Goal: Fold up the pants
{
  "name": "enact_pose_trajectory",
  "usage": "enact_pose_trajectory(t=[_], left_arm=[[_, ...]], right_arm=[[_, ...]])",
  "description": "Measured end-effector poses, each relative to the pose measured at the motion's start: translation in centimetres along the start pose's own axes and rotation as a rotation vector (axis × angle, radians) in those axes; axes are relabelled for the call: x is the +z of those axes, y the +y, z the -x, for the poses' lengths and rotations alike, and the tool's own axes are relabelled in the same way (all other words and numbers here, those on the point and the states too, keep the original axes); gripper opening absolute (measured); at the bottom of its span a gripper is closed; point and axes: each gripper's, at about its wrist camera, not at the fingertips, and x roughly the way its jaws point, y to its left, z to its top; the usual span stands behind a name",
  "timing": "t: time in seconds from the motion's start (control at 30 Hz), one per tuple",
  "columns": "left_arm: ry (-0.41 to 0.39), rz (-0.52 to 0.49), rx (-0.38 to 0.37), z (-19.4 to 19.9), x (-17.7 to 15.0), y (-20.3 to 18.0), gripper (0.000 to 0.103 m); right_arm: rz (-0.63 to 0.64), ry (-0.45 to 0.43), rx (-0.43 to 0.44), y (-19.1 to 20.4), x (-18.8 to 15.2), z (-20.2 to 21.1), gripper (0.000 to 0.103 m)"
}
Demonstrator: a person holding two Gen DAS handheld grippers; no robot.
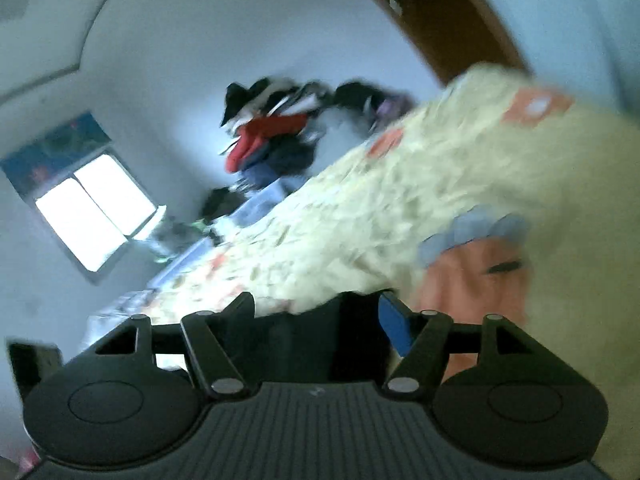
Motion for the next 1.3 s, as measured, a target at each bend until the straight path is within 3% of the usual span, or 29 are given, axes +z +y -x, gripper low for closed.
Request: enact_pose_trajectory(t=[0.17,0.2,0.23,0.27,0.33,0.5,0.57,0.67,0.77,0.83,0.97,1.03,1.07,1.13,1.23,1.3], left_arm=[[0.011,0.012,0.042,-0.1,-0.7,1.4,0.086],[0.013,0.009,0.042,-0.4,-0.7,1.2,0.086],[0.012,0.005,0.041,-0.4,-0.8,1.2,0.087],[0.01,0.001,0.042,-0.4,-0.9,1.2,0.087],[0.003,-0.013,0.044,-0.1,-1.2,1.0,0.089],[0.019,-0.028,0.035,-1.1,-1.7,1.0,0.091],[0.031,-0.056,0.045,-1.5,-2.0,0.7,0.091],[0.027,-0.096,0.06,-1.0,-2.1,0.2,0.091],[0.007,-0.079,0.054,-0.4,-1.8,0.5,0.091],[0.019,-0.046,0.025,-0.4,-1.7,0.8,0.091],[0.0,-0.03,-0.012,0.2,-2.2,0.3,0.092],[0.008,-0.077,-0.001,0.1,-2.7,-0.5,0.097],[0.025,-0.115,0.016,-0.3,-3.2,-1.0,0.098],[0.04,-0.182,0.058,-0.9,-4.0,-1.7,0.103],[0.017,-0.214,0.085,-0.8,-4.4,-2.2,0.103],[0.021,-0.194,0.079,-0.9,-4.3,-1.9,0.103]], right_arm=[[-0.047,0.118,0.021,-1.0,0.7,-5.4,0.068],[-0.033,0.128,0.012,-0.7,0.4,-5.8,0.062],[-0.004,0.138,-0.001,-0.3,0.6,-6.5,0.038],[0.012,0.138,-0.033,0.0,0.7,-6.9,0.028],[0.043,0.111,-0.08,0.5,0.4,-6.9,0.018],[0.16,0.037,-0.216,2.5,0.4,-6.5,0.017],[0.209,0.085,-0.269,2.7,0.2,-7.5,0.017],[0.218,0.111,-0.299,2.4,0.1,-7.7,0.023],[0.267,-0.026,-0.43,3.5,0.2,-5.1,0.026],[0.323,-0.038,-0.411,4.9,0.0,-4.3,0.026],[0.493,0.141,-0.269,7.6,-2.6,-5.7,0.026],[0.591,0.216,-0.286,8.2,-4.6,-6.6,0.027],[0.641,0.217,-0.324,8.2,-5.2,-6.9,0.032],[0.645,0.185,-0.377,7.7,-5.3,-6.8,0.075],[0.613,0.147,-0.425,7.5,-4.7,-5.9,0.076],[0.632,0.097,-0.392,8.8,-5.0,-4.7,0.076]])
